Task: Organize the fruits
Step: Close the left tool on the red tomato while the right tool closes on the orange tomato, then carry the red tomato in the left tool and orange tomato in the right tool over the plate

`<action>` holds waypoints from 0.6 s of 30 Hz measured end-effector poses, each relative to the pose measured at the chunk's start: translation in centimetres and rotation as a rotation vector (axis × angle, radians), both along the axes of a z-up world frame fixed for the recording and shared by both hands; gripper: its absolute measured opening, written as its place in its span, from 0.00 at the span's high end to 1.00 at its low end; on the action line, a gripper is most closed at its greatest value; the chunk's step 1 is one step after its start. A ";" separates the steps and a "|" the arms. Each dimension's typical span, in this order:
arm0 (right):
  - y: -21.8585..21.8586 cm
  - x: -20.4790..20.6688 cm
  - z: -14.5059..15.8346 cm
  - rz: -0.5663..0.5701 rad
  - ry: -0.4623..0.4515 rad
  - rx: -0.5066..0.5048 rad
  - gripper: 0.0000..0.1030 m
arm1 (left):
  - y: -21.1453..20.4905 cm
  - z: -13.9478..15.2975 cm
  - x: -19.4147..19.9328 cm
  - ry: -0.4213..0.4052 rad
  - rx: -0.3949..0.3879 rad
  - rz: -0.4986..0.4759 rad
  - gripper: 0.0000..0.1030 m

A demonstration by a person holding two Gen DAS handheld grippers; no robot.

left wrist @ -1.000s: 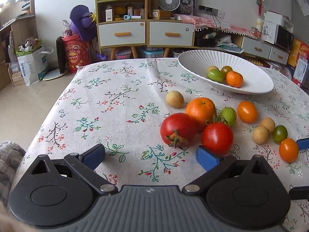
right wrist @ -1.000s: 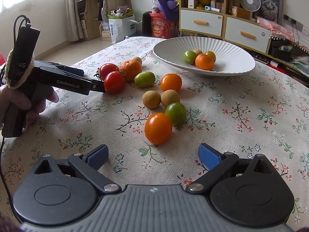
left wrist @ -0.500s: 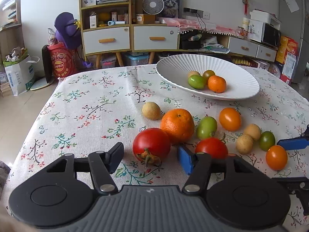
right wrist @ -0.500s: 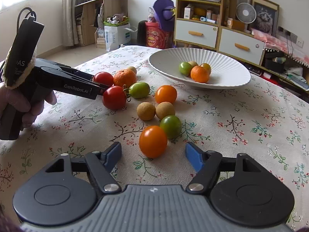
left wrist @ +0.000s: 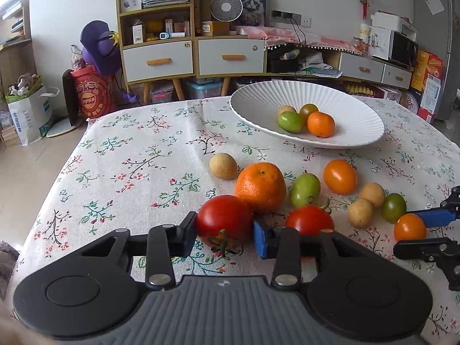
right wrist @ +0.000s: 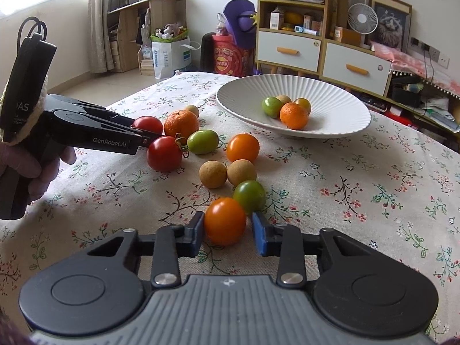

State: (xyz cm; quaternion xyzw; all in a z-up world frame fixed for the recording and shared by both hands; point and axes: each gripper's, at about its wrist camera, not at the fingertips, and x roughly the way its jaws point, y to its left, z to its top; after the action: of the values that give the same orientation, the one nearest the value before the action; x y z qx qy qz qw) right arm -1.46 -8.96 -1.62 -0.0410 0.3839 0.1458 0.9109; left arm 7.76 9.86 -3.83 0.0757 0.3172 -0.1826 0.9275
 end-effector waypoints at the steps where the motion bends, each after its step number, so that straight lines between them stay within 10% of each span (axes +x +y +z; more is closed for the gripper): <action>1: 0.0 0.0 0.0 0.001 0.002 0.000 0.74 | 0.1 0.0 0.1 0.004 -0.002 0.005 0.64; 18: -1.1 0.8 1.3 -0.037 0.029 0.093 0.74 | 1.6 0.9 0.1 0.071 -0.059 0.078 0.64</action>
State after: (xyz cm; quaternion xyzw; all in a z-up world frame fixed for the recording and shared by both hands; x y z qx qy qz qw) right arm -0.68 -10.11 -0.31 0.0107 0.3906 0.1472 0.9086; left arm 7.81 11.46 -2.92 0.0294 0.3469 -0.1583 0.9240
